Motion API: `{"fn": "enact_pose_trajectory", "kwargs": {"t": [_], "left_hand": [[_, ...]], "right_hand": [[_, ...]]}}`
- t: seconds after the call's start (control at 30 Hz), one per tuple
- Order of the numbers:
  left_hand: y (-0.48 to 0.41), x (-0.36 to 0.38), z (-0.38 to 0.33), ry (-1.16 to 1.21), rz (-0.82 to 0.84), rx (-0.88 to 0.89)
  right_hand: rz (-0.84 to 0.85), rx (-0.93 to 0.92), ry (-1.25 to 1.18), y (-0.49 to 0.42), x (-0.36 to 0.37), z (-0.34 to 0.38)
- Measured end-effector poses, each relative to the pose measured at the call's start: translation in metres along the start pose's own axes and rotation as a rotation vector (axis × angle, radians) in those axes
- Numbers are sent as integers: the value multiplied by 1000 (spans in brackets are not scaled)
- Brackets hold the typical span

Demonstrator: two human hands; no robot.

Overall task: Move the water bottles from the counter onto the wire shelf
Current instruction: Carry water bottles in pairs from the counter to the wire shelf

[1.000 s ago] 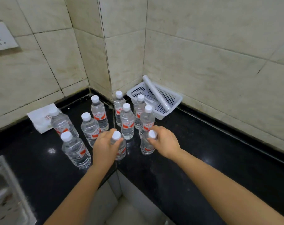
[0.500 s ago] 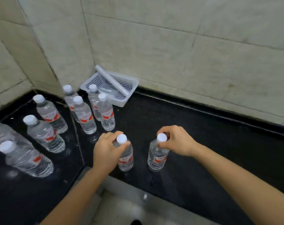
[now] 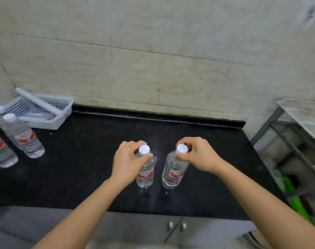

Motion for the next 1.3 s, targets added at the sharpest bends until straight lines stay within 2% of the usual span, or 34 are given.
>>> {"fn": "enact_pose_trajectory", "kwargs": {"t": [0.17, 0.57, 0.7, 0.93, 1.13, 1.3], "left_hand": [[13, 72, -78, 128, 24, -17], [-3, 222, -280, 289, 238, 189], [-27, 267, -345, 372, 268, 273], [-83, 343, -459, 514, 273, 397], [-127, 416, -536, 623, 350, 415], [-151, 475, -585, 605, 355, 423]], "right_hand": [[-129, 63, -31, 58, -77, -67], [-440, 174, -71, 140, -255, -196], [-551, 147, -80, 149, -323, -227], [-646, 116, -35, 142, -453, -289], [-750, 120, -30, 137, -543, -352], [-735, 180, -4, 124, -591, -410]]}}
Point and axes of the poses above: each hand's wrist, its own y-axis away from the middle knuckle, its own x-axis out of the palm, z = x × y, the point moved 7 cm from there along -y, towards the middle knuckle, and after that the axes turned 2 degrees about y, right-handed, at the moved point
